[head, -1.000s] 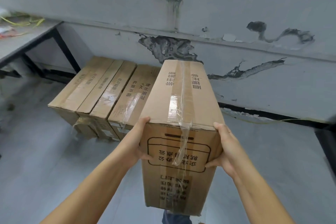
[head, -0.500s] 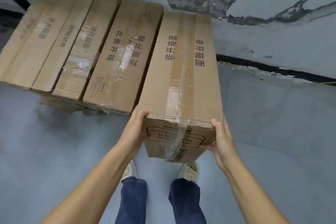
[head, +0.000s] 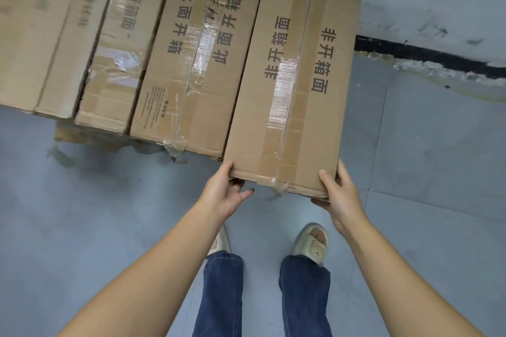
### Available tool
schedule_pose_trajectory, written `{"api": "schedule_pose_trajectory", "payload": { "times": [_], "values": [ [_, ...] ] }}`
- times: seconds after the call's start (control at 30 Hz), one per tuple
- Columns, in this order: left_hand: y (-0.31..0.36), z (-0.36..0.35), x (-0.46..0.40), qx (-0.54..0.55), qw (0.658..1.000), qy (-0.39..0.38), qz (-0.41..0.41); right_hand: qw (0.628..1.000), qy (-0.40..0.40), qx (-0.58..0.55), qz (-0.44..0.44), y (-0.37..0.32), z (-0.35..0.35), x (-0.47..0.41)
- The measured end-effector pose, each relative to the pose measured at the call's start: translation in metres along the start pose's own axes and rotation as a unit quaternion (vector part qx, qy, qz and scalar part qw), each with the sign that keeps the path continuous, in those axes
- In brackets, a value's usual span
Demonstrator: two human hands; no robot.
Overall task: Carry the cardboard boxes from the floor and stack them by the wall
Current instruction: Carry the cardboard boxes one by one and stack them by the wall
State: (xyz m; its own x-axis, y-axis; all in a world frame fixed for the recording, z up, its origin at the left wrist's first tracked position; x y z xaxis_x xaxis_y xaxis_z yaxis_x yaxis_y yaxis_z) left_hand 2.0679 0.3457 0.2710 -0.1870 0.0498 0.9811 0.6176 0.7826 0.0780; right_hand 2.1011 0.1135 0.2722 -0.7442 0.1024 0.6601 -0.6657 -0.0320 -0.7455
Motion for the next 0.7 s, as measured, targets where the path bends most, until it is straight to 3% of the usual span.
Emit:
{"api": "schedule_pose_trajectory", "payload": {
  "times": [0.2,0.47,0.7],
  "values": [
    [0.046,-0.025,-0.026,0.088,0.996,-0.024,-0.013,0.999,-0.013,0.029,-0.002,-0.009,-0.021,-0.059],
    [0.038,0.008,0.01,-0.053,0.996,0.029,-0.07,0.994,-0.018,0.074,-0.075,0.004,0.003,-0.022],
    [0.074,0.004,0.166,-0.296,0.918,0.004,-0.264,0.974,0.005,0.167,0.156,-0.111,0.056,0.085]
  ]
}}
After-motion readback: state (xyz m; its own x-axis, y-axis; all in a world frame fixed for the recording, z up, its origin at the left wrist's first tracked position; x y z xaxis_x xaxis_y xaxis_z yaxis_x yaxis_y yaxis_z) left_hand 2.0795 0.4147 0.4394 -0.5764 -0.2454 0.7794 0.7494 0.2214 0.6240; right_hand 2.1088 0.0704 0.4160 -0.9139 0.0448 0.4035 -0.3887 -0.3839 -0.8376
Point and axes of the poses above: each hand's wrist, its own x-axis away from the middle knuckle, its own z-axis out of the back of the hand, y = z × x, the point moved 9 cm from there along -x, towards the middle knuckle, and after that the axes turned 8 degrees about z, right-handed, at the moved point
